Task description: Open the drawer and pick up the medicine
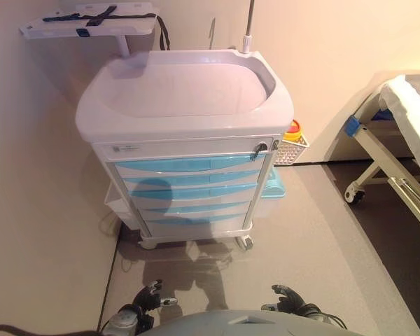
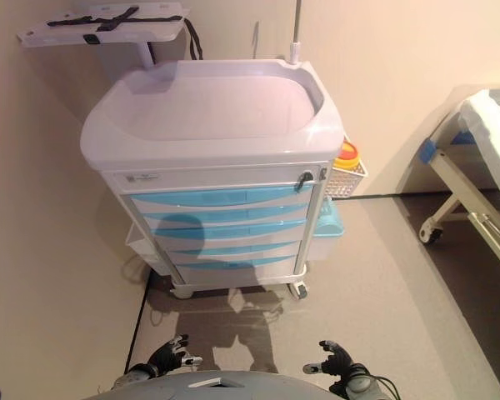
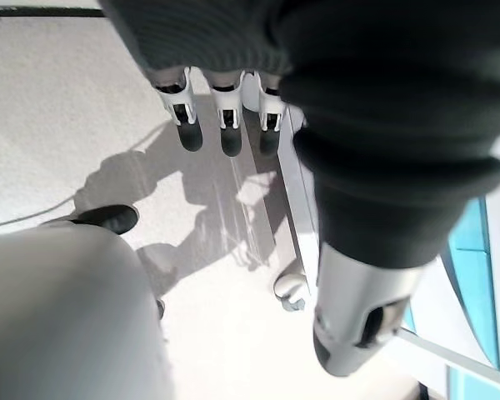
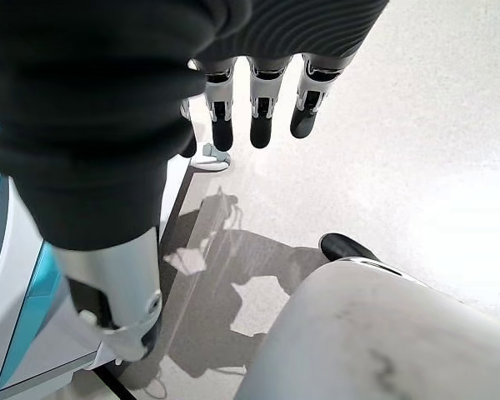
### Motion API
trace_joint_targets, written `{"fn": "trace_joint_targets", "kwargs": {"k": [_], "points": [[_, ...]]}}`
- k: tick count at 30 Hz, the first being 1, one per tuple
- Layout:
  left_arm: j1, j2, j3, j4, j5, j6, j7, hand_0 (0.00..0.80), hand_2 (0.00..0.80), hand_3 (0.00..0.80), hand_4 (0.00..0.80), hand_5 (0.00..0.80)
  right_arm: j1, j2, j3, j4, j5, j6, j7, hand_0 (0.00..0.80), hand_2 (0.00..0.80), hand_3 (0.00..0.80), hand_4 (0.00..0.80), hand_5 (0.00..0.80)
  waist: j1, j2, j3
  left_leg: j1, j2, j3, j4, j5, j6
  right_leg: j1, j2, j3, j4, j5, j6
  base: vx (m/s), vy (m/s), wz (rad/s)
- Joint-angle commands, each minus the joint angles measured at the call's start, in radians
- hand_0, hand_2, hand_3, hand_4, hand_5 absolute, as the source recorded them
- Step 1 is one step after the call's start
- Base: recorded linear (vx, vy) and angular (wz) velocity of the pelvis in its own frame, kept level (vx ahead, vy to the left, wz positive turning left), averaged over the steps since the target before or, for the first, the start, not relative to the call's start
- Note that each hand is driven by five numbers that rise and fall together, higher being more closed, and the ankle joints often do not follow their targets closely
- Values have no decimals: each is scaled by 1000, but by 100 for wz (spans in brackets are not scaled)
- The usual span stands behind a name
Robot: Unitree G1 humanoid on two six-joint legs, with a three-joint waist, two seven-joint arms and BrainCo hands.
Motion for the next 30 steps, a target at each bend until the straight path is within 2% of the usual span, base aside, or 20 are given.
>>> {"fn": "trace_joint_targets", "kwargs": {"k": [1,9,15,21,26,30], "points": [[-56,-50,37,74,-3,-14,20,0,0,0,0,0,-53,22,20,53,-17,-19,2,0,0,0,0,0,0,-10,18,-11,-47,2,13,-53,21,9,-27,-13,52,-14,56,0,0,0],[-52,-43,47,92,54,52,111,0,0,0,0,0,-37,23,13,52,-8,-25,-3,0,0,0,0,0,-6,-10,31,-22,-52,0,23,-56,27,-6,-28,-5,70,-22,54,44,8,0],[-65,-32,27,92,90,75,122,0,0,0,0,0,-43,11,17,42,0,-25,-10,0,0,0,0,0,-22,-4,59,-39,-56,7,53,-70,37,-33,-25,19,107,-35,48,10,5,-2],[-102,-24,-3,56,36,32,133,0,0,0,0,0,-57,-15,41,31,-1,-11,-18,0,0,0,0,0,-39,9,107,-91,-64,9,107,-84,46,-92,-29,49,148,-39,41,-5,19,-10],[-190,-29,-47,11,-45,-30,148,0,0,0,0,0,-131,-39,58,15,43,-20,-54,0,0,0,0,0,-44,24,216,-221,-66,11,157,-65,56,-235,-31,59,220,-35,32,-226,14,-5],[-244,-26,-50,-17,-95,-61,169,0,0,0,0,0,-186,-51,65,-9,73,-20,-80,0,0,0,0,0,-39,18,295,-367,-68,18,261,-52,58,-378,-29,54,328,-39,23,-195,-21,0]]}}
